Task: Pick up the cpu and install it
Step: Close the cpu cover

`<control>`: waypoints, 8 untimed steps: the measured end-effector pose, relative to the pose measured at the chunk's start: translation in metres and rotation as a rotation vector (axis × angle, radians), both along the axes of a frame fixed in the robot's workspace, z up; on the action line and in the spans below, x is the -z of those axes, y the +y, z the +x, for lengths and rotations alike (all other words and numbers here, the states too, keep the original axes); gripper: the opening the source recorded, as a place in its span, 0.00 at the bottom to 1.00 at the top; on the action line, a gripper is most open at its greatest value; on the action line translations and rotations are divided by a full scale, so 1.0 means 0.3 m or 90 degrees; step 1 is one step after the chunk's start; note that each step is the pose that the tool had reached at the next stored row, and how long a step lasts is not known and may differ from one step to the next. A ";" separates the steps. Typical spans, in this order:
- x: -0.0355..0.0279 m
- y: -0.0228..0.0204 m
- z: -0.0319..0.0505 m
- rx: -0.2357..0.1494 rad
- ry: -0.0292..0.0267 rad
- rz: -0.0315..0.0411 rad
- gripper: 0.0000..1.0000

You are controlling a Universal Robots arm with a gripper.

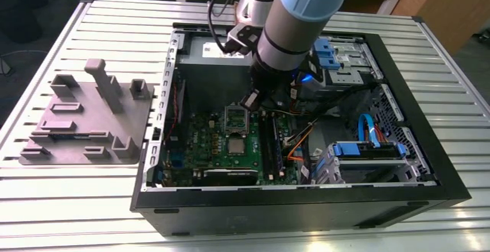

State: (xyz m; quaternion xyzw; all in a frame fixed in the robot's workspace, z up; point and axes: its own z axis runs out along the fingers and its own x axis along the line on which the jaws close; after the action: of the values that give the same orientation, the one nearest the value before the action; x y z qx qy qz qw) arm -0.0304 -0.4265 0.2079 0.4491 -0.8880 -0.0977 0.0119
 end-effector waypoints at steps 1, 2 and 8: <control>-0.001 0.000 0.000 0.000 0.0000 -0.0001 0.10; -0.002 0.000 0.000 0.000 0.0000 -0.0005 0.10; -0.007 0.000 0.000 0.000 0.0000 -0.0099 0.10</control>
State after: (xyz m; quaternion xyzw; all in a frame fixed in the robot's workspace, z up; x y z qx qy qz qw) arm -0.0304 -0.4266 0.2100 0.4490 -0.8888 -0.0907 0.0154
